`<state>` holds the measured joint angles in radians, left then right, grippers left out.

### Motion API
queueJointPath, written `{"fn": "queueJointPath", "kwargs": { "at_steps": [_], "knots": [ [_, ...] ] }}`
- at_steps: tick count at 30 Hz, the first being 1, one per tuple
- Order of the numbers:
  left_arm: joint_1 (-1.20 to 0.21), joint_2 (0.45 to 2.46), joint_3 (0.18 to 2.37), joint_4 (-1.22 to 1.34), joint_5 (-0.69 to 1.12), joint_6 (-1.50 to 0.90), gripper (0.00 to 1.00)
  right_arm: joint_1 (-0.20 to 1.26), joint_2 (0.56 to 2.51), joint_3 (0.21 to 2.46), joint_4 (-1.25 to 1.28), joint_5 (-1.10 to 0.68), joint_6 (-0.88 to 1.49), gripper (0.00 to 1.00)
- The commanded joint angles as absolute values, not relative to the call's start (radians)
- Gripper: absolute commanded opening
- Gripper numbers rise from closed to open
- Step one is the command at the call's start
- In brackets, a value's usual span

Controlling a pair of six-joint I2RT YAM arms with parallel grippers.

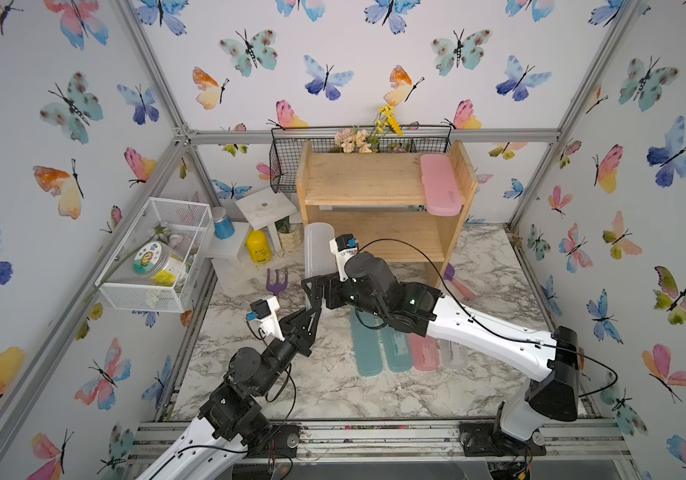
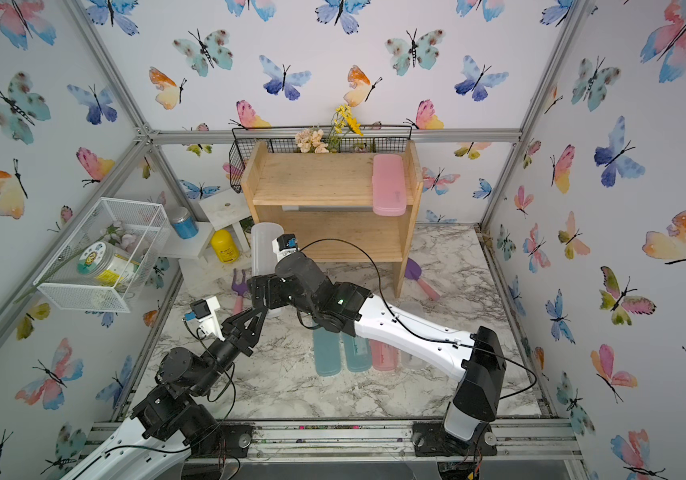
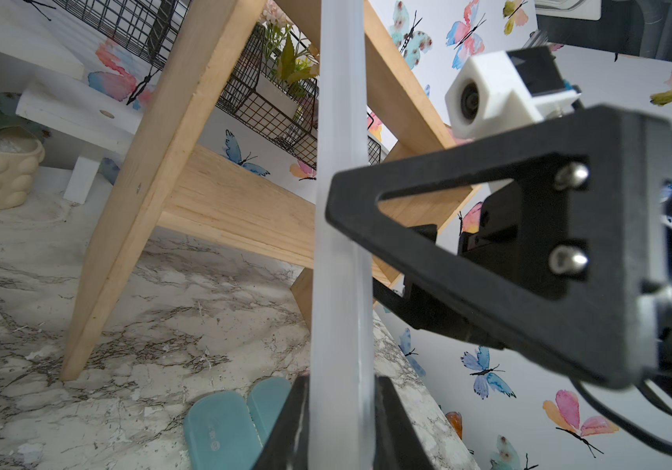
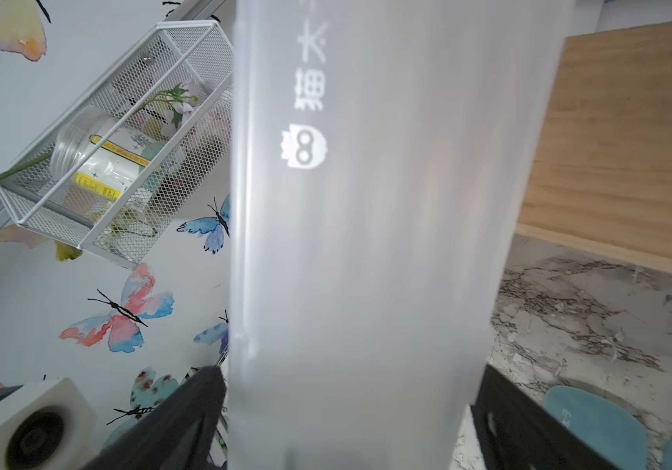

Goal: Remove the pencil cases from the shelf
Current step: Pick up the pencil case from the shelf.

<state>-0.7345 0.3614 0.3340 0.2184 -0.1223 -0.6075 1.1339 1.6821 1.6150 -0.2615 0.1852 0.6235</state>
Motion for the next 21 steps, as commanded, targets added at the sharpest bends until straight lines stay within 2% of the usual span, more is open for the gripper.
{"fn": "queueJointPath", "kwargs": {
  "at_steps": [1,12,14,16,17,19,21],
  "knots": [
    [-0.738,0.344,0.331,0.247,-0.13,-0.609,0.13,1.137,1.692,1.654,-0.242,0.182,0.606,0.99],
    [-0.737,0.33,0.317,0.233,-0.135,-0.617,0.15,1.136,1.692,1.638,-0.246,0.2,0.595,0.87],
    [-0.738,0.329,0.317,0.232,-0.135,-0.618,0.2,1.136,1.687,1.625,-0.243,0.208,0.595,0.85],
    [-0.738,0.33,0.317,0.229,-0.135,-0.618,0.29,1.135,1.678,1.611,-0.238,0.219,0.595,0.85],
    [-0.738,0.33,0.319,0.226,-0.136,-0.618,0.38,1.135,1.672,1.604,-0.238,0.226,0.595,0.85],
    [-0.738,0.33,0.323,0.212,-0.144,-0.62,0.67,1.134,1.659,1.592,-0.241,0.244,0.592,0.84],
    [-0.738,0.328,0.33,0.194,-0.155,-0.619,0.78,1.132,1.641,1.58,-0.252,0.267,0.585,0.84]
  ]
}}
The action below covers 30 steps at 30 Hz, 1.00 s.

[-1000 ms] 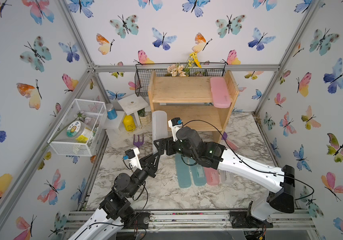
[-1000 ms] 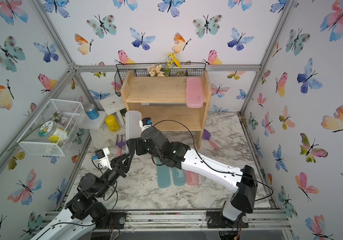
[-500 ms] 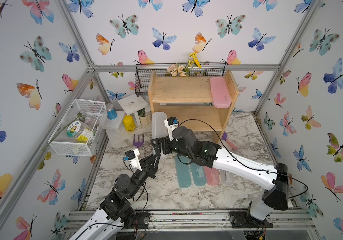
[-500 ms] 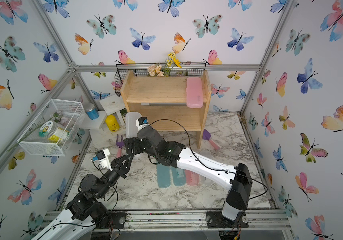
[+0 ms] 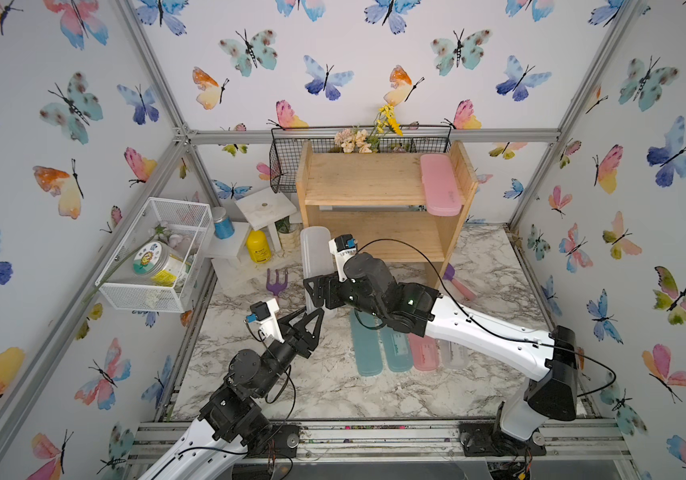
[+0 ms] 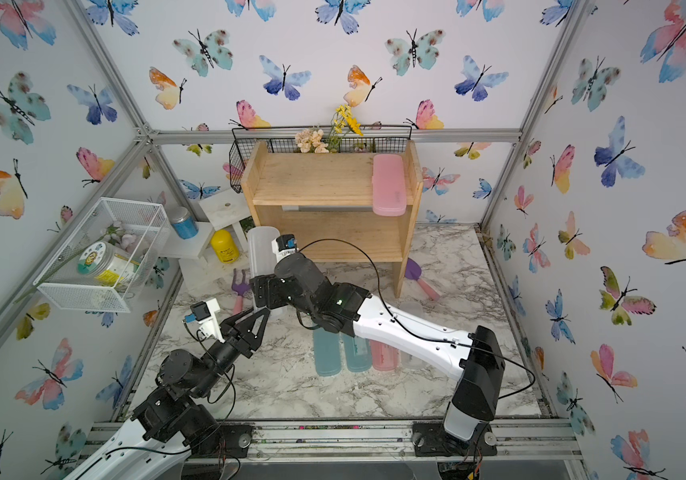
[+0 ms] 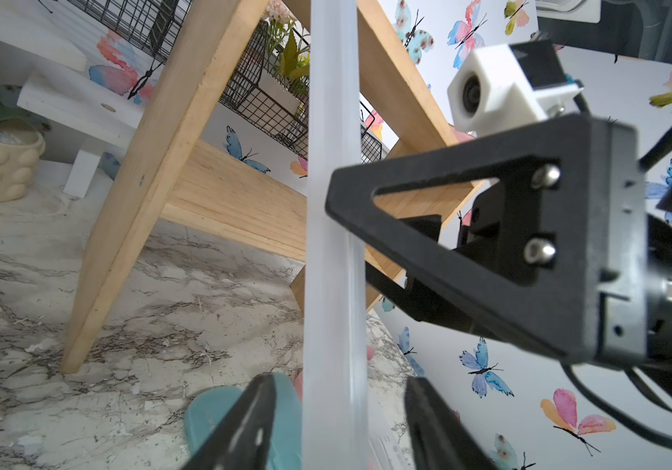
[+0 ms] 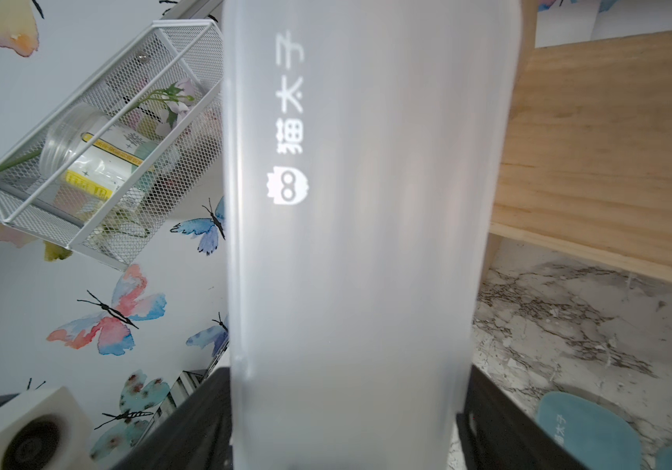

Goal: Remove the pencil cases from the shelf
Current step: Pick up the pencil case from the shelf, then place the pencil case at the center of the board.

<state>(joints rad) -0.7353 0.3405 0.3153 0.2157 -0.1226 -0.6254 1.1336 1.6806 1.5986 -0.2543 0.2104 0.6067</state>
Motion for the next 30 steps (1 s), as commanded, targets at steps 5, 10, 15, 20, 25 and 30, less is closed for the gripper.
{"fn": "queueJointPath", "kwargs": {
  "at_steps": [5,10,15,20,25,30],
  "knots": [
    [-0.737,0.297,0.352,0.128,-0.207,-0.62,0.99,1.129,1.56,1.479,-0.299,0.315,0.588,0.84],
    [-0.738,0.242,0.403,-0.018,-0.359,-0.638,0.99,1.129,1.43,1.265,-0.345,0.313,0.663,0.84],
    [-0.738,0.283,0.491,-0.139,-0.483,-0.599,0.99,1.138,1.372,1.05,-0.325,0.2,0.78,0.82],
    [-0.738,0.413,0.582,-0.228,-0.536,-0.59,0.99,1.197,1.476,1.035,-0.265,0.177,0.844,0.81],
    [-0.738,0.466,0.6,-0.251,-0.537,-0.618,0.99,1.204,1.628,1.098,-0.207,0.124,0.88,0.82],
    [-0.737,0.453,0.562,-0.252,-0.549,-0.643,0.99,1.204,1.759,1.164,-0.2,0.118,0.917,0.83]
  ]
}}
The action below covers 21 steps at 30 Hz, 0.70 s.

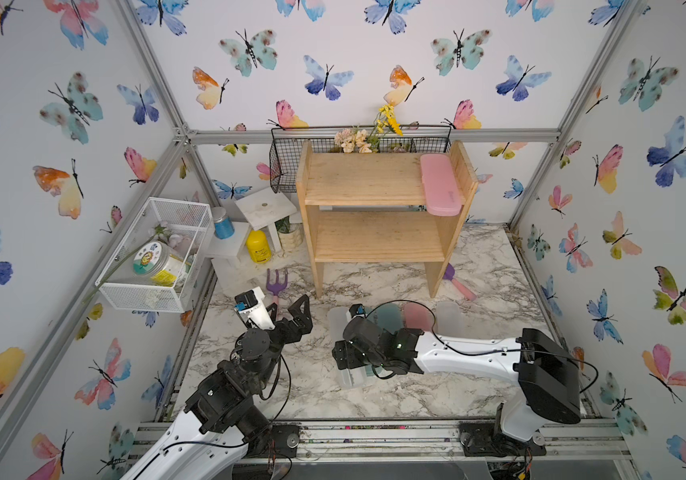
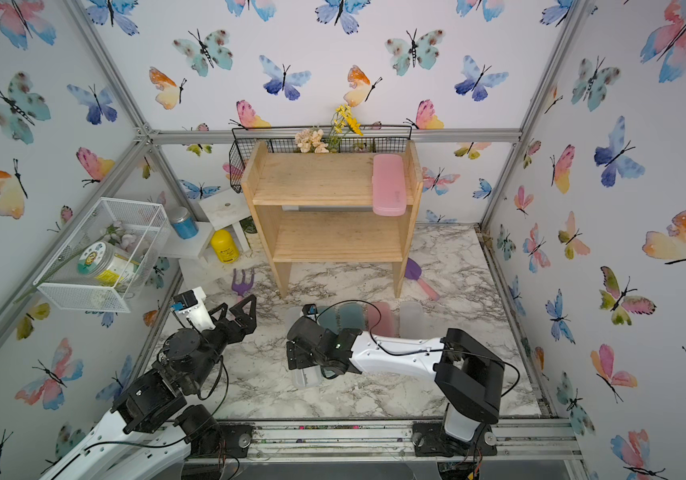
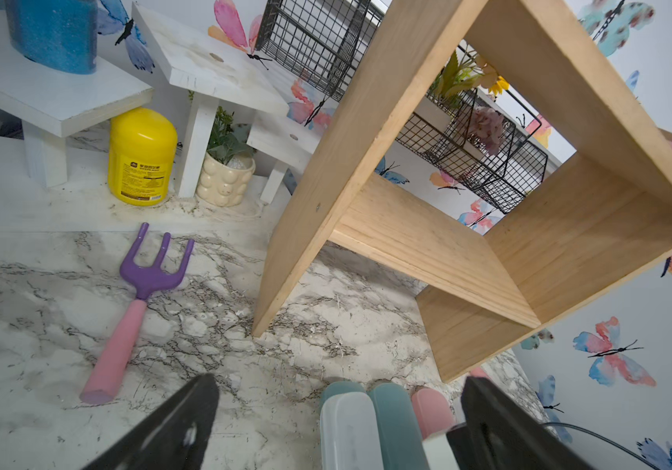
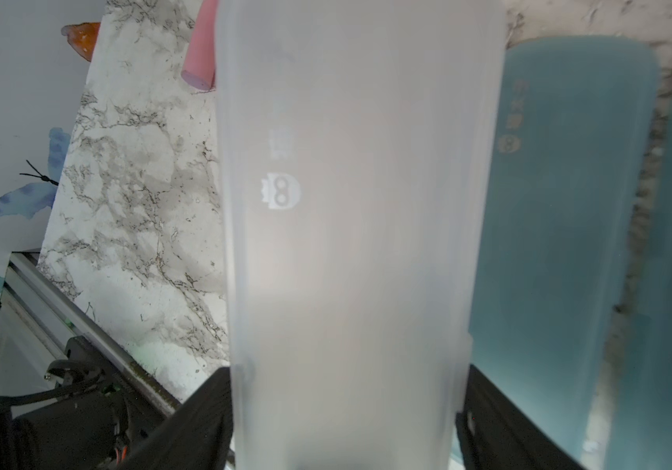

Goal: Remove the pencil cases from the shelf
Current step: Place the pencil case at the center of the board.

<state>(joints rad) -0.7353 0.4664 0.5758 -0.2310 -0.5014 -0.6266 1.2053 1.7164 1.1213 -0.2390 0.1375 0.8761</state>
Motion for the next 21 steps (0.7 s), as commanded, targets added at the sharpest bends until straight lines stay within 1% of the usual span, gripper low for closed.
{"fn": "queueJointPath", "kwargs": {
  "at_steps": [1,6,13,21],
  "knots": [
    [-0.737,0.449,0.554,-0.252,-0.55,-0.645,0.99,1.204,1.781,1.177,-0.197,0.126,0.923,0.83],
    [-0.737,0.441,0.514,-0.218,-0.563,-0.647,0.99,1.204,1.898,1.285,-0.257,0.16,0.937,0.84],
    [-0.738,0.451,0.501,-0.216,-0.568,-0.653,0.99,1.201,1.996,1.382,-0.336,0.215,0.925,0.86],
    [-0.738,0.442,0.478,-0.21,-0.572,-0.662,0.99,1.171,2.032,1.403,-0.397,0.246,0.931,0.87]
  ]
}}
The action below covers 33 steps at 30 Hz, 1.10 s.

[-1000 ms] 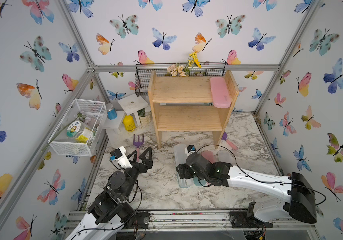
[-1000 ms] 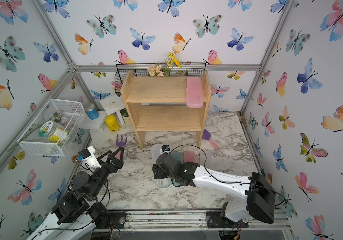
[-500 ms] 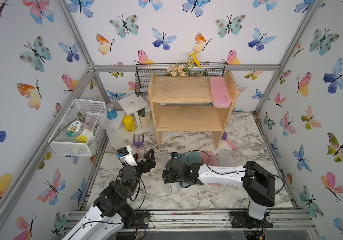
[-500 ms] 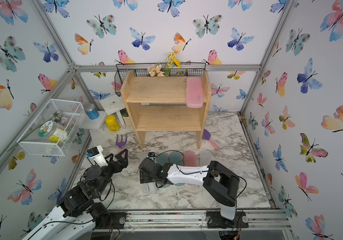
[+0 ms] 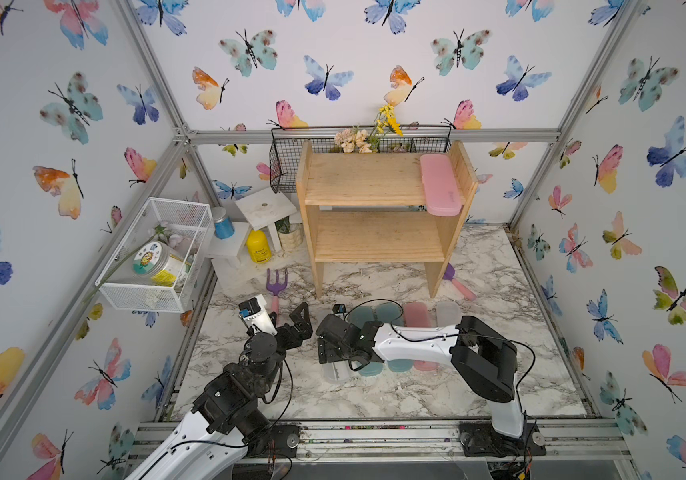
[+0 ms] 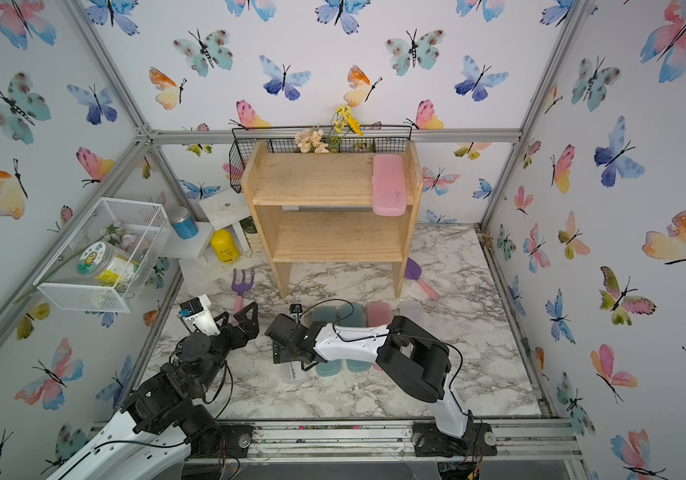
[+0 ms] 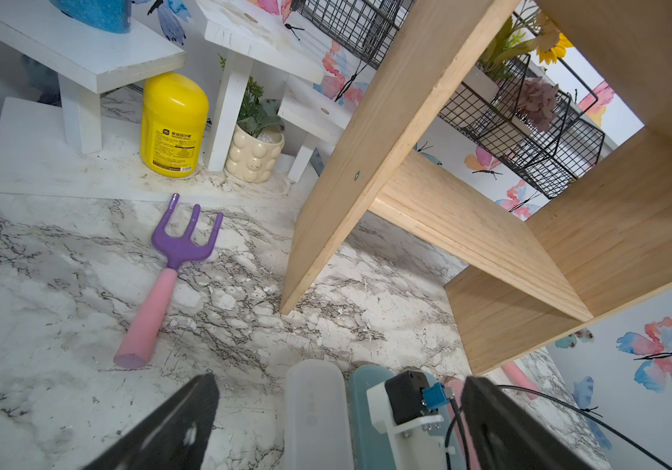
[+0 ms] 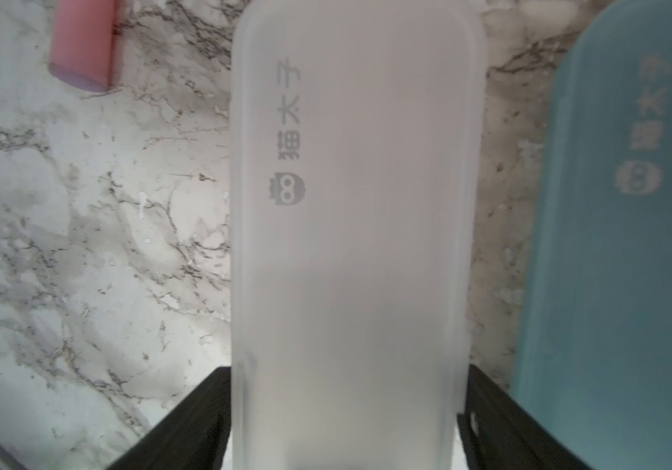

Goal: Remove the pencil cases from the shelf
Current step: Place the pencil case at the center of the board, then adjust the pencil case at the center of the board.

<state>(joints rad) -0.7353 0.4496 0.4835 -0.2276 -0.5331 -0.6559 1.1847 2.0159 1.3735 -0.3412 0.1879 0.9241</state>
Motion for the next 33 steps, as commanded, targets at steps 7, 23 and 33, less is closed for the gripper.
{"fn": "queueJointPath", "kwargs": {
  "at_steps": [7,23,33],
  "knots": [
    [-0.737,0.439,0.473,-0.201,-0.565,-0.656,0.99,1.129,2.012,1.382,-0.422,0.262,0.934,0.88],
    [-0.735,0.523,0.554,-0.249,-0.567,-0.708,0.99,1.121,1.706,1.22,-0.247,0.209,0.837,0.98],
    [-0.63,0.643,0.469,-0.341,-0.324,-0.947,0.93,1.116,1.323,1.073,-0.431,0.497,0.781,0.99]
  ]
}}
